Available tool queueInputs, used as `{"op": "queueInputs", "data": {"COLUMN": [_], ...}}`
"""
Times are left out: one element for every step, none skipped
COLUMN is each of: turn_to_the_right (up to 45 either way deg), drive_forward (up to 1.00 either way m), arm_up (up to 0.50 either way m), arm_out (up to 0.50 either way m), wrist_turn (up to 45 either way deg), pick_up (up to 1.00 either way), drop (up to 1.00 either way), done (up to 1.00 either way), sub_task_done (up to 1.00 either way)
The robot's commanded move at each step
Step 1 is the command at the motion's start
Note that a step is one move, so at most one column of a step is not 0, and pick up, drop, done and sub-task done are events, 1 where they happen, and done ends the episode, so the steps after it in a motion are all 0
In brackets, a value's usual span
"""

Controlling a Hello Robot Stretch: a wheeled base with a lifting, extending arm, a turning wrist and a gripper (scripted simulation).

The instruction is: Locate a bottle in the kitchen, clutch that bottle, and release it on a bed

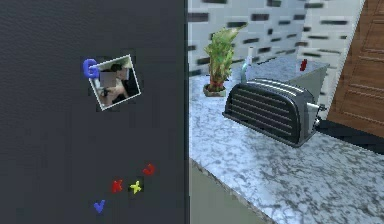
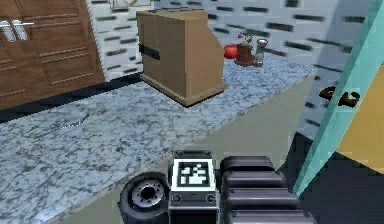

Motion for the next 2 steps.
{"op": "queueInputs", "data": {"turn_to_the_right": [-45.0, -45.0], "drive_forward": [0.0, 0.0], "arm_up": [0.0, 0.0], "arm_out": [0.0, 0.0], "wrist_turn": [0.0, 0.0], "pick_up": [0.0, 0.0], "drop": [0.0, 0.0], "done": [0.0, 0.0], "sub_task_done": [0.0, 0.0]}}
